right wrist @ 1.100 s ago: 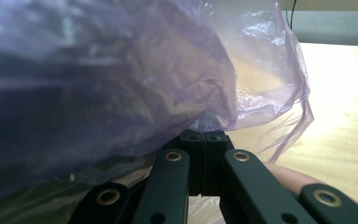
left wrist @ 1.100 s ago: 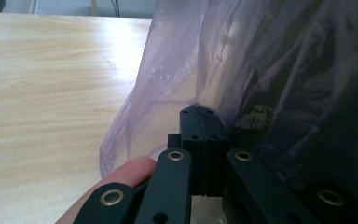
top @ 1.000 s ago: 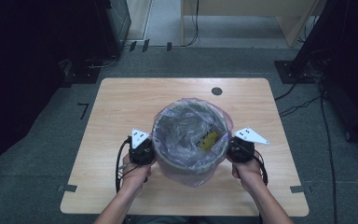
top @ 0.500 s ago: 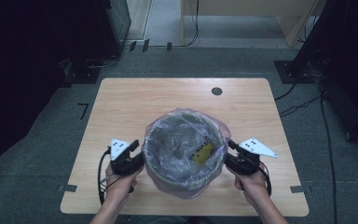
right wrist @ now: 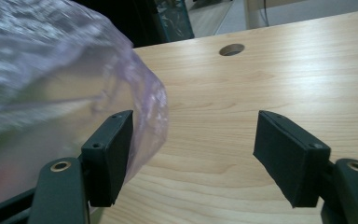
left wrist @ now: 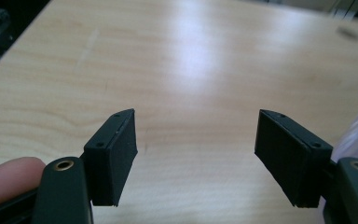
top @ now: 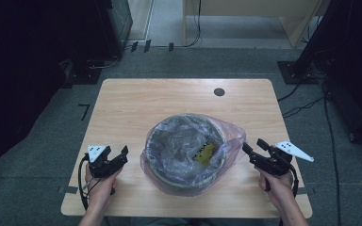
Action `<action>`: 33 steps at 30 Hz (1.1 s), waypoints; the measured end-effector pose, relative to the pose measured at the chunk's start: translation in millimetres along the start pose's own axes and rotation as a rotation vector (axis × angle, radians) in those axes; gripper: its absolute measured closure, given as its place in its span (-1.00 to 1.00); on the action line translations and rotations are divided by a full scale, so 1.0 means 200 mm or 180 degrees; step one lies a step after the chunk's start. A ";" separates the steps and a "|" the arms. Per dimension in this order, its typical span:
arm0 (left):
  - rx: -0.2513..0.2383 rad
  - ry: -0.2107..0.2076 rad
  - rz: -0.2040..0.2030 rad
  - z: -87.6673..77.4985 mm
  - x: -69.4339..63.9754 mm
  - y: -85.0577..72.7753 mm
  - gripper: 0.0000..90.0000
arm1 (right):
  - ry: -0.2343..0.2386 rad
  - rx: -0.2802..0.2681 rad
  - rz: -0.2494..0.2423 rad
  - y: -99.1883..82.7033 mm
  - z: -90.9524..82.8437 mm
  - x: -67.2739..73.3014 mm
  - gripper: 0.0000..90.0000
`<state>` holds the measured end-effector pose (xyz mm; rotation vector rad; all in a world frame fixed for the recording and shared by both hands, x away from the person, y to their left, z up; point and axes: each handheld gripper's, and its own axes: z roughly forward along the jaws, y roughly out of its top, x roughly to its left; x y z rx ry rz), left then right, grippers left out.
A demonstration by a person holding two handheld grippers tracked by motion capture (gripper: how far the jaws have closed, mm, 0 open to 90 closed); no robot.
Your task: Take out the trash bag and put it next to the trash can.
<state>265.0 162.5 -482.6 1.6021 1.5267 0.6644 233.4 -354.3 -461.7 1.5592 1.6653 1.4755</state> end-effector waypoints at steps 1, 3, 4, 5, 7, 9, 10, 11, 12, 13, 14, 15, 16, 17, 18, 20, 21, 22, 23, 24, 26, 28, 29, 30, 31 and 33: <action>0.0058 0.0028 0.0044 0.02 0.00 -0.01 -0.37 | -0.0031 -0.0011 -0.0052 0.00 0.00 -0.01 -0.35; 0.0123 0.0044 0.0066 0.03 0.01 -0.02 -0.36 | -0.0039 0.0006 -0.0070 0.00 0.01 -0.02 -0.35; 0.0160 0.0054 0.0082 0.04 0.01 -0.03 -0.36 | -0.0039 0.0006 -0.0070 0.00 0.01 -0.02 -0.35; 0.0251 0.0048 0.0151 0.06 0.01 -0.05 -0.36 | 0.0039 0.0032 0.0045 -0.01 0.01 -0.04 -0.35; 0.0283 0.0033 0.0184 0.07 0.01 -0.06 -0.36 | 0.0067 0.0019 0.0083 -0.01 0.01 -0.06 -0.35; 0.0368 -0.0045 0.0263 0.08 0.00 -0.08 -0.36 | 0.0143 -0.0013 0.0118 0.01 0.00 -0.07 -0.35; 0.0391 -0.0076 0.0296 0.09 -0.01 -0.08 -0.36 | 0.0172 -0.0021 0.0130 0.01 -0.01 -0.07 -0.35; 0.0412 -0.0110 0.0319 0.09 -0.02 -0.08 -0.36 | 0.0194 -0.0026 0.0140 0.02 -0.01 -0.07 -0.35; 0.0438 -0.0140 0.0357 0.10 -0.03 -0.09 -0.36 | 0.0203 -0.0035 0.0143 0.02 -0.02 -0.06 -0.35; 0.0438 -0.0140 0.0357 0.10 -0.03 -0.09 -0.36 | 0.0203 -0.0035 0.0143 0.02 -0.02 -0.06 -0.35; 0.0478 -0.0174 0.0408 0.10 -0.03 -0.09 -0.36 | 0.0211 -0.0037 0.0124 0.02 -0.02 -0.06 -0.35; 0.0546 -0.0220 0.0524 0.11 -0.06 -0.11 -0.36 | 0.0210 -0.0016 0.0083 0.02 -0.02 -0.05 -0.35; 0.0585 -0.0248 0.0593 0.12 -0.07 -0.11 -0.36 | 0.0221 -0.0010 0.0064 0.01 -0.02 -0.04 -0.35; 0.0632 -0.0277 0.0649 0.12 -0.08 -0.12 -0.36 | 0.0220 -0.0005 0.0051 0.01 -0.02 -0.04 -0.36; 0.0632 -0.0277 0.0649 0.12 -0.08 -0.12 -0.37 | 0.0221 -0.0002 0.0042 0.01 -0.02 -0.03 -0.35; 0.0630 -0.0257 0.0826 0.13 -0.11 -0.13 -0.37 | 0.0229 -0.0007 0.0025 0.01 -0.03 -0.03 -0.36; 0.0639 -0.0297 0.0877 0.13 -0.12 -0.13 -0.36 | 0.0235 -0.0021 0.0012 0.01 -0.03 -0.02 -0.36; 0.0631 -0.0336 0.0889 0.13 -0.13 -0.14 -0.36 | 0.0235 -0.0021 0.0012 0.01 -0.03 -0.02 -0.36; 0.0638 -0.0398 0.0949 0.13 -0.15 -0.14 -0.36 | 0.0236 -0.0022 -0.0022 0.01 -0.04 -0.01 -0.36; 0.0635 -0.0424 0.0965 0.13 -0.16 -0.14 -0.37 | 0.0230 -0.0018 -0.0044 0.01 -0.04 0.00 -0.36; 0.0632 -0.0463 0.0988 0.12 -0.17 -0.15 -0.37 | 0.0219 -0.0019 -0.0100 0.01 -0.04 0.00 -0.35; 0.0629 -0.0566 0.0957 0.12 -0.17 -0.15 -0.38 | 0.0234 -0.0027 -0.0125 0.01 -0.04 0.01 -0.36; 0.0629 -0.0566 0.0957 0.12 -0.17 -0.15 -0.38 | 0.0234 -0.0027 -0.0125 0.01 -0.04 0.01 -0.36; 0.0619 -0.0646 0.0904 0.12 -0.17 -0.15 -0.38 | 0.0247 -0.0031 -0.0134 0.02 -0.05 0.01 -0.36; 0.0606 -0.0706 0.0870 0.12 -0.17 -0.14 -0.39 | 0.0258 -0.0041 -0.0146 0.02 -0.05 0.01 -0.35; 0.0558 -0.0782 0.0830 0.11 -0.17 -0.14 -0.40 | 0.0279 -0.0057 -0.0180 0.03 -0.06 0.02 -0.36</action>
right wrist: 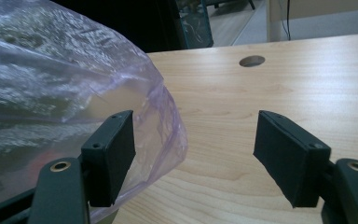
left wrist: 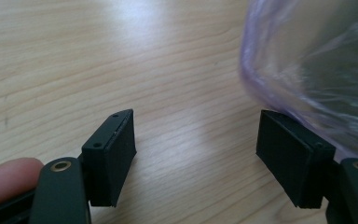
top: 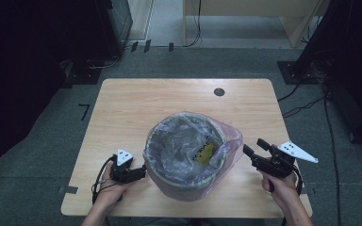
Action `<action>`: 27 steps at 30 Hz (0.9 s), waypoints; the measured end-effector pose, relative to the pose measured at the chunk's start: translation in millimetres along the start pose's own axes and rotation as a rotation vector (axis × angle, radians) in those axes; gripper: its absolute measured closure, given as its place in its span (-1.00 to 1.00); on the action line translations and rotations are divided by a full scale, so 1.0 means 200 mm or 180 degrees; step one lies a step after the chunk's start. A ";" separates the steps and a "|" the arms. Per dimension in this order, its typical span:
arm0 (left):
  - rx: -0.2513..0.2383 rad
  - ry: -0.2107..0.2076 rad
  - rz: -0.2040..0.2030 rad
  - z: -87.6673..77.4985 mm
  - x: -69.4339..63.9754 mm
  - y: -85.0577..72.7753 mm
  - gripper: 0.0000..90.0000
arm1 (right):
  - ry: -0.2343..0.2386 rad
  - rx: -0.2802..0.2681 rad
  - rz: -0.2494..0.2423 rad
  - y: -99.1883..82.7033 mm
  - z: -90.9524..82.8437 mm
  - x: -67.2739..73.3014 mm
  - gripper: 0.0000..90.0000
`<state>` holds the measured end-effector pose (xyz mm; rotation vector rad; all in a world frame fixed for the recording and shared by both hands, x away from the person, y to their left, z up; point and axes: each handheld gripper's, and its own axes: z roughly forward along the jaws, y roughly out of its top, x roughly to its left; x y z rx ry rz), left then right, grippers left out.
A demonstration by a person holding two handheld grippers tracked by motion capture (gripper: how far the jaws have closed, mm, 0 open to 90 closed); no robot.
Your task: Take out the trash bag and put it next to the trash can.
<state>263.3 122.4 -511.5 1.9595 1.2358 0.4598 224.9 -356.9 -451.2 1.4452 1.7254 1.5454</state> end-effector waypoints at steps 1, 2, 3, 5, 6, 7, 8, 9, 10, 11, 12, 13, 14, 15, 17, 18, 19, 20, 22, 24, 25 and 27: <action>-0.0038 -0.0019 -0.0012 0.00 0.00 0.00 -0.40 | 0.0014 -0.0037 -0.0017 0.01 -0.01 0.00 -0.36; -0.0068 -0.0050 -0.0023 -0.01 0.00 0.00 -0.40 | 0.0014 -0.0037 -0.0017 0.01 -0.01 0.00 -0.36; -0.0099 -0.0069 -0.0039 -0.01 0.00 0.01 -0.41 | -0.0003 -0.0086 -0.0005 0.03 -0.03 -0.01 -0.36; -0.0175 -0.0043 -0.0024 -0.03 0.00 0.01 -0.41 | -0.0030 -0.0106 0.0017 0.03 -0.04 -0.02 -0.35; -0.0291 -0.0059 -0.0065 -0.04 0.00 0.02 -0.41 | -0.0126 -0.0130 0.0090 0.03 -0.05 -0.06 -0.35; -0.0349 -0.0076 -0.0100 -0.05 0.01 0.02 -0.41 | -0.0196 -0.0118 0.0129 0.03 -0.05 -0.07 -0.34; -0.0402 -0.0091 -0.0124 -0.06 0.01 0.03 -0.41 | -0.0282 -0.0094 0.0155 0.02 -0.04 -0.09 -0.34; -0.0454 -0.0094 -0.0139 -0.07 0.01 0.03 -0.41 | -0.0375 -0.0050 0.0163 0.01 -0.03 -0.11 -0.33; -0.0454 -0.0094 -0.0139 -0.07 0.01 0.03 -0.41 | -0.0375 -0.0050 0.0163 0.01 -0.03 -0.11 -0.33; -0.0497 -0.0084 -0.0141 -0.08 0.02 0.03 -0.41 | -0.0526 0.0058 0.0182 -0.02 0.00 -0.13 -0.33; -0.0584 -0.0061 -0.0171 -0.09 0.03 0.04 -0.41 | -0.0591 0.0134 0.0172 -0.04 0.02 -0.14 -0.32; -0.0584 -0.0061 -0.0171 -0.09 0.03 0.04 -0.41 | -0.0654 0.0221 0.0175 -0.06 0.04 -0.15 -0.32; -0.0647 -0.0061 -0.0213 -0.11 0.05 0.04 -0.41 | -0.0706 0.0311 0.0180 -0.07 0.06 -0.15 -0.32; -0.0681 -0.0069 -0.0228 -0.11 0.05 0.04 -0.40 | -0.0735 0.0397 0.0189 -0.09 0.08 -0.15 -0.32; -0.0743 -0.0090 -0.0247 -0.12 0.06 0.05 -0.40 | -0.0784 0.0590 0.0147 -0.12 0.12 -0.14 -0.31; -0.0780 -0.0102 -0.0249 -0.13 0.06 0.05 -0.40 | -0.0811 0.0666 0.0089 -0.14 0.14 -0.13 -0.31; -0.0819 -0.0103 -0.0245 -0.14 0.07 0.05 -0.40 | -0.0838 0.0733 0.0022 -0.16 0.16 -0.12 -0.31; -0.0875 -0.0106 -0.0249 -0.15 0.07 0.05 -0.40 | -0.0877 0.0800 -0.0048 -0.17 0.17 -0.11 -0.31; -0.1006 -0.0130 -0.0277 -0.17 0.08 0.05 -0.40 | -0.0936 0.0855 -0.0163 -0.21 0.20 -0.09 -0.30; -0.1060 -0.0136 -0.0287 -0.18 0.08 0.06 -0.40 | -0.0933 0.0890 -0.0190 -0.22 0.21 -0.08 -0.30; -0.1165 -0.0151 -0.0309 -0.20 0.09 0.06 -0.40 | -0.0921 0.0945 -0.0235 -0.24 0.23 -0.06 -0.30; -0.1205 -0.0154 -0.0309 -0.21 0.09 0.06 -0.40 | -0.0915 0.0973 -0.0268 -0.25 0.24 -0.05 -0.31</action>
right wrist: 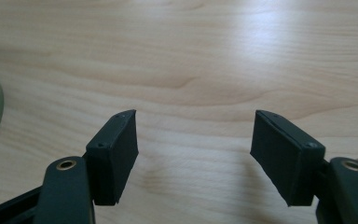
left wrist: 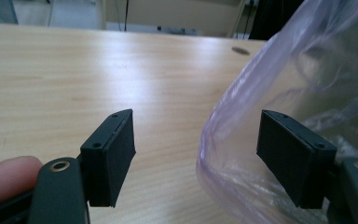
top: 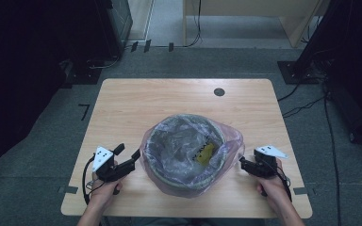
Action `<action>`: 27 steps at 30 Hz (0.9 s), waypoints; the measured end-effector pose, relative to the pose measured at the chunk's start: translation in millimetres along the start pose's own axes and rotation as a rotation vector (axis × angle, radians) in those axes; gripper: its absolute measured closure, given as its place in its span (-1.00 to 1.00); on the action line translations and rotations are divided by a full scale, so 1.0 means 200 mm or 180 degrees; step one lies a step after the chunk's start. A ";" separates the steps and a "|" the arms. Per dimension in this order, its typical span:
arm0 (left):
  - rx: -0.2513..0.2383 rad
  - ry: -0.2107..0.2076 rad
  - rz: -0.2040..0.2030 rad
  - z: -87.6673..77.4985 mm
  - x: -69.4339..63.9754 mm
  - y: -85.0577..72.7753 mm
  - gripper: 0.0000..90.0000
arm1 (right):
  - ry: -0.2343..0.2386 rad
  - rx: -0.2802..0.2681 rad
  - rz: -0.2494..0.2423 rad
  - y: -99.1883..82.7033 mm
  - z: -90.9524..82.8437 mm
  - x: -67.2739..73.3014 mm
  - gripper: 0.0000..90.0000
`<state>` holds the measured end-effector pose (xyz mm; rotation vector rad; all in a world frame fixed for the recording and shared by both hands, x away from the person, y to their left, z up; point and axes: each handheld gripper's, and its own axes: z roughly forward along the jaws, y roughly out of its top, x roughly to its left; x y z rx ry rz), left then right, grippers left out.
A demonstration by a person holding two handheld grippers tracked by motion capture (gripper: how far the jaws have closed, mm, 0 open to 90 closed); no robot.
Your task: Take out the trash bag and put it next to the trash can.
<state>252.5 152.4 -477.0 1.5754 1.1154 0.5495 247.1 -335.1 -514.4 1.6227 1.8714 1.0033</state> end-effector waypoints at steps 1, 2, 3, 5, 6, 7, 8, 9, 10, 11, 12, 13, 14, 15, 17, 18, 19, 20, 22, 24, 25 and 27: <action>-0.0031 0.0008 0.0004 -0.01 0.01 0.00 -0.40 | -0.0005 0.0059 -0.0105 -0.01 0.02 0.03 -0.32; -0.0022 0.0023 0.0008 -0.01 0.01 0.00 -0.40 | -0.0027 0.0090 -0.0193 -0.02 0.03 0.05 -0.34; -0.0022 0.0023 0.0008 -0.01 0.01 0.00 -0.40 | -0.0027 0.0090 -0.0193 -0.02 0.03 0.05 -0.34; 0.0051 0.0143 -0.0009 0.00 0.05 0.00 -0.40 | -0.0061 0.0136 -0.0330 -0.03 0.04 0.08 -0.34; 0.0095 0.0241 -0.0021 0.00 0.06 -0.01 -0.40 | -0.0065 0.0150 -0.0338 -0.03 0.04 0.09 -0.35; 0.0180 0.0375 -0.0006 0.01 0.07 -0.01 -0.40 | -0.0066 0.0153 -0.0329 -0.03 0.04 0.08 -0.35; 0.0273 0.0520 -0.0005 0.02 0.09 -0.02 -0.40 | -0.0063 0.0148 -0.0310 -0.03 0.04 0.08 -0.35; 0.0273 0.0520 -0.0005 0.02 0.09 -0.02 -0.40 | -0.0064 0.0141 -0.0295 -0.03 0.04 0.08 -0.35; 0.0478 0.0750 -0.0024 0.05 0.12 -0.04 -0.40 | -0.0064 0.0142 -0.0284 -0.03 0.04 0.08 -0.35; 0.0585 0.0836 -0.0014 0.07 0.13 -0.06 -0.40 | -0.0071 0.0138 -0.0292 -0.03 0.05 0.08 -0.36; 0.0688 0.0903 0.0020 0.08 0.14 -0.07 -0.40 | -0.0076 0.0135 -0.0299 -0.03 0.05 0.08 -0.36; 0.0764 0.0947 0.0056 0.10 0.14 -0.08 -0.40 | -0.0082 0.0130 -0.0299 -0.03 0.05 0.08 -0.36; 0.0848 0.0959 0.0107 0.11 0.14 -0.09 -0.40 | -0.0083 0.0131 -0.0300 -0.03 0.05 0.08 -0.36; 0.0915 0.0950 0.0156 0.12 0.14 -0.10 -0.40 | -0.0083 0.0132 -0.0298 -0.03 0.05 0.08 -0.36; 0.1009 0.0924 0.0269 0.13 0.12 -0.12 -0.40 | -0.0083 0.0133 -0.0298 -0.03 0.05 0.08 -0.36; 0.1042 0.0899 0.0320 0.14 0.11 -0.13 -0.40 | -0.0083 0.0134 -0.0300 -0.03 0.05 0.08 -0.36; 0.1042 0.0899 0.0320 0.14 0.11 -0.13 -0.39 | -0.0083 0.0134 -0.0300 -0.03 0.05 0.08 -0.36; 0.1164 0.0828 0.0443 0.16 0.09 -0.14 -0.39 | -0.0084 0.0134 -0.0299 -0.03 0.05 0.09 -0.37; 0.1180 0.0711 0.0543 0.16 0.07 -0.15 -0.39 | -0.0084 0.0135 -0.0299 -0.03 0.05 0.09 -0.37; 0.1211 0.0603 0.0574 0.16 0.06 -0.15 -0.39 | -0.0084 0.0140 -0.0302 -0.03 0.05 0.09 -0.38; 0.1211 0.0603 0.0574 0.16 0.06 -0.15 -0.39 | -0.0084 0.0140 -0.0302 -0.03 0.05 0.09 -0.38; 0.1219 0.0529 0.0594 0.16 0.04 -0.15 -0.39 | -0.0088 0.0152 -0.0299 -0.03 0.05 0.09 -0.43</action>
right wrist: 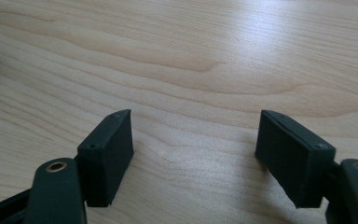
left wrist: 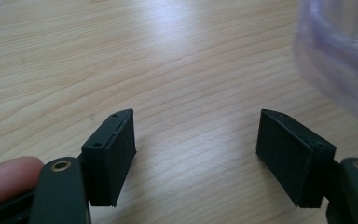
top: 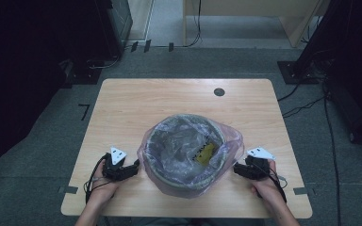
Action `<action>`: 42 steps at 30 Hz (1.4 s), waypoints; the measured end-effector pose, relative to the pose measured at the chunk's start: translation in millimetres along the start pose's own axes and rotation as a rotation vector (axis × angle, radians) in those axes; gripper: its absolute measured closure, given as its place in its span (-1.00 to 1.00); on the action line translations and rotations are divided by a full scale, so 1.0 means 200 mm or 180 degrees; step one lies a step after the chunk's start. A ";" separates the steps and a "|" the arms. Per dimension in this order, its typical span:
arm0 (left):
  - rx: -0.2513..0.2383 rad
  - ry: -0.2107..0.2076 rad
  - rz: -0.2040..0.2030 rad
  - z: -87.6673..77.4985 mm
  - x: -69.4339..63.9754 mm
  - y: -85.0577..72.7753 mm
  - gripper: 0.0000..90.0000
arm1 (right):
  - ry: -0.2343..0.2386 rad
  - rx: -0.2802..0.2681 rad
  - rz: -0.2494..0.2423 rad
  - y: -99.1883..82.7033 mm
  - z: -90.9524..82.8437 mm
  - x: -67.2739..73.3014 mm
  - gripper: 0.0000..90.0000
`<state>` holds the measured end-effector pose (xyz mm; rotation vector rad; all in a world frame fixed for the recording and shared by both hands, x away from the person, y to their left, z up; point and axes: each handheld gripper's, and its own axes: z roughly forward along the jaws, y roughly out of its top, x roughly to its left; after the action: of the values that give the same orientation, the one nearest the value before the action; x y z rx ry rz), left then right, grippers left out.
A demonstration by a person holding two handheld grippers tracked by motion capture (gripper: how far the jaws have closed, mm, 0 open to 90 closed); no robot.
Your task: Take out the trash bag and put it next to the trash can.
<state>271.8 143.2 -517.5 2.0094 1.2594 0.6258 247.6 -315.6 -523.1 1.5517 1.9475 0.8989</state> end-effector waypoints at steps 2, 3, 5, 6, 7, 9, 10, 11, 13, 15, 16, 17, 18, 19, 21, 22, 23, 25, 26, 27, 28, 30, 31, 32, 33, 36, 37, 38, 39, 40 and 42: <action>0.0017 -0.0125 0.0035 0.00 -0.01 0.00 -0.40 | -0.0005 0.0005 0.0021 0.00 0.00 0.00 -0.45; 0.0014 -0.0219 0.0086 0.00 -0.03 0.00 -0.40 | -0.0006 0.0006 0.0022 0.00 0.00 0.00 -0.46; 0.0017 -0.0284 0.0118 0.01 -0.05 0.01 -0.40 | -0.0003 0.0007 0.0013 0.00 0.00 0.00 -0.46; 0.0017 -0.0284 0.0118 0.01 -0.05 0.01 -0.40 | -0.0003 0.0007 0.0013 0.00 0.00 0.00 -0.46; 0.0031 -0.0346 0.0141 0.01 -0.07 0.01 -0.40 | -0.0002 0.0007 0.0011 0.00 0.00 0.00 -0.46; 0.0032 -0.0353 0.0126 0.01 -0.08 0.01 -0.41 | -0.0001 0.0006 0.0007 0.00 0.00 0.00 -0.46; 0.0030 -0.0355 0.0124 0.02 -0.08 0.01 -0.43 | 0.0005 0.0004 0.0003 0.00 0.00 0.00 -0.46; 0.0039 -0.0349 0.0130 0.02 -0.09 0.02 -0.44 | 0.0006 0.0005 -0.0002 0.00 0.00 0.00 -0.46; 0.0034 -0.0358 0.0134 0.02 -0.09 0.02 -0.45 | 0.0009 0.0002 -0.0011 0.00 0.00 0.00 -0.46; 0.0035 -0.0456 0.0182 0.02 -0.11 0.02 -0.46 | 0.0008 0.0000 -0.0014 0.00 0.00 0.00 -0.46; 0.0019 -0.0502 0.0178 0.02 -0.12 0.02 -0.47 | 0.0009 0.0002 -0.0015 0.00 0.00 0.01 -0.46; 0.0016 -0.0559 0.0168 0.02 -0.13 0.02 -0.47 | 0.0010 0.0001 -0.0017 0.00 0.00 0.01 -0.45; 0.0012 -0.0624 0.0149 0.02 -0.14 0.02 -0.48 | 0.0007 0.0006 -0.0011 0.00 0.00 0.01 -0.45; 0.0005 -0.0696 0.0132 0.01 -0.14 0.02 -0.49 | 0.0003 0.0002 -0.0014 0.00 0.00 0.01 -0.45; -0.0019 -0.0819 0.0054 0.01 -0.16 0.02 -0.49 | -0.0021 -0.0006 -0.0022 0.00 0.00 0.02 -0.43; -0.0027 -0.0861 0.0014 0.02 -0.16 0.02 -0.49 | -0.0037 -0.0015 -0.0030 0.00 0.00 0.02 -0.42; -0.0037 -0.0896 -0.0025 0.02 -0.17 0.02 -0.49 | -0.0069 -0.0024 -0.0027 0.00 0.00 0.03 -0.42; -0.0056 -0.0921 -0.0067 0.02 -0.17 0.02 -0.48 | -0.0097 -0.0028 0.0005 0.00 0.00 0.03 -0.41; -0.0129 -0.0952 -0.0096 0.01 -0.19 0.03 -0.48 | -0.0110 -0.0101 0.0016 0.00 -0.01 0.05 -0.41; -0.0182 -0.0973 -0.0102 0.00 -0.20 0.03 -0.48 | -0.0098 -0.0149 0.0024 -0.01 -0.02 0.06 -0.41; -0.0182 -0.0973 -0.0102 0.00 -0.20 0.03 -0.48 | -0.0080 -0.0200 0.0030 -0.01 -0.02 0.08 -0.41; -0.0338 -0.1031 -0.0149 -0.03 -0.21 0.04 -0.44 | 0.0017 -0.0284 0.0080 0.00 -0.04 0.10 -0.41; -0.0520 -0.1068 -0.0213 -0.07 -0.21 0.06 -0.44 | 0.0085 -0.0334 0.0111 0.00 -0.04 0.11 -0.41; -0.0591 -0.1080 -0.0242 -0.08 -0.21 0.07 -0.44 | 0.0141 -0.0386 0.0129 0.01 -0.05 0.13 -0.41; -0.0591 -0.1080 -0.0242 -0.08 -0.21 0.07 -0.45 | 0.0141 -0.0386 0.0129 0.01 -0.05 0.13 -0.41; -0.0761 -0.1060 -0.0252 -0.12 -0.20 0.09 -0.45 | 0.0259 -0.0524 0.0160 0.04 -0.09 0.17 -0.41; -0.0846 -0.1044 -0.0241 -0.15 -0.20 0.10 -0.45 | 0.0300 -0.0604 0.0165 0.06 -0.12 0.19 -0.41; -0.0892 -0.1045 -0.0240 -0.16 -0.20 0.10 -0.45 | 0.0310 -0.0643 0.0167 0.07 -0.14 0.20 -0.41; -0.0937 -0.1043 -0.0247 -0.18 -0.20 0.11 -0.45 | 0.0312 -0.0670 0.0149 0.08 -0.16 0.21 -0.41; -0.0977 -0.1030 -0.0246 -0.19 -0.20 0.12 -0.45 | 0.0296 -0.0702 0.0139 0.10 -0.18 0.22 -0.41; -0.1059 -0.0980 -0.0215 -0.23 -0.20 0.13 -0.45 | 0.0254 -0.0776 0.0065 0.13 -0.23 0.24 -0.41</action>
<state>239.0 112.3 -468.8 1.7029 0.9646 0.4392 220.0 -274.7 -472.7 1.4160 1.8000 1.1754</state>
